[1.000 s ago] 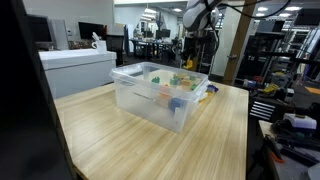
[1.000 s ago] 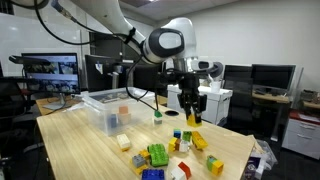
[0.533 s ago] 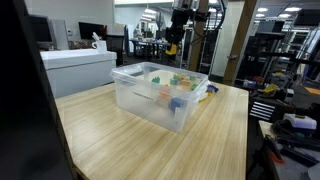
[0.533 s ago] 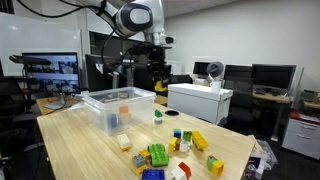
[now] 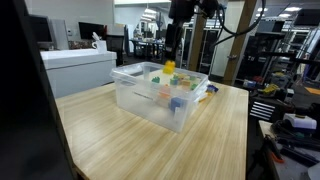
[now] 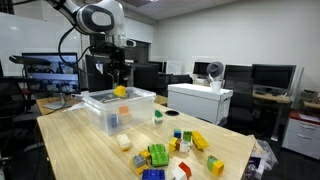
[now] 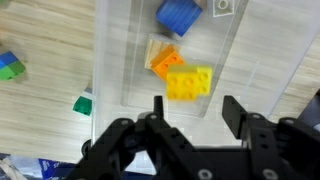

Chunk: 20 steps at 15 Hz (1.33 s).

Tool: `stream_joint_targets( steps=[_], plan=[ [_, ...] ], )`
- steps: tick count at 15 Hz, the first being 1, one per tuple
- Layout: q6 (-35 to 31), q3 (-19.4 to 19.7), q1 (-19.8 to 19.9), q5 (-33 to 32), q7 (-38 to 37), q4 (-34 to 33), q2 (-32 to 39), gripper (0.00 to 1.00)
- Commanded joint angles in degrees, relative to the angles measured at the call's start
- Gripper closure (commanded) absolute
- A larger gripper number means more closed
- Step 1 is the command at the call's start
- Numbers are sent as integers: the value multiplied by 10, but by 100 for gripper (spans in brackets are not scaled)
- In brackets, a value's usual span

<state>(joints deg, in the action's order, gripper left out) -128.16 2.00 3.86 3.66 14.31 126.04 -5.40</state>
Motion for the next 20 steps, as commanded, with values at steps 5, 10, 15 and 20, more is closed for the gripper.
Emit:
stream_joint_targets(
  steps=[5, 10, 15, 20],
  plan=[
    [-19, 75, 41, -7, 6, -51, 18, 0],
    [-66, 140, 106, -71, -14, -85, 92, 0],
    [-107, 175, 142, -136, -53, -90, 172, 0],
    [-135, 182, 142, -165, -99, -105, 254, 0]
  ],
)
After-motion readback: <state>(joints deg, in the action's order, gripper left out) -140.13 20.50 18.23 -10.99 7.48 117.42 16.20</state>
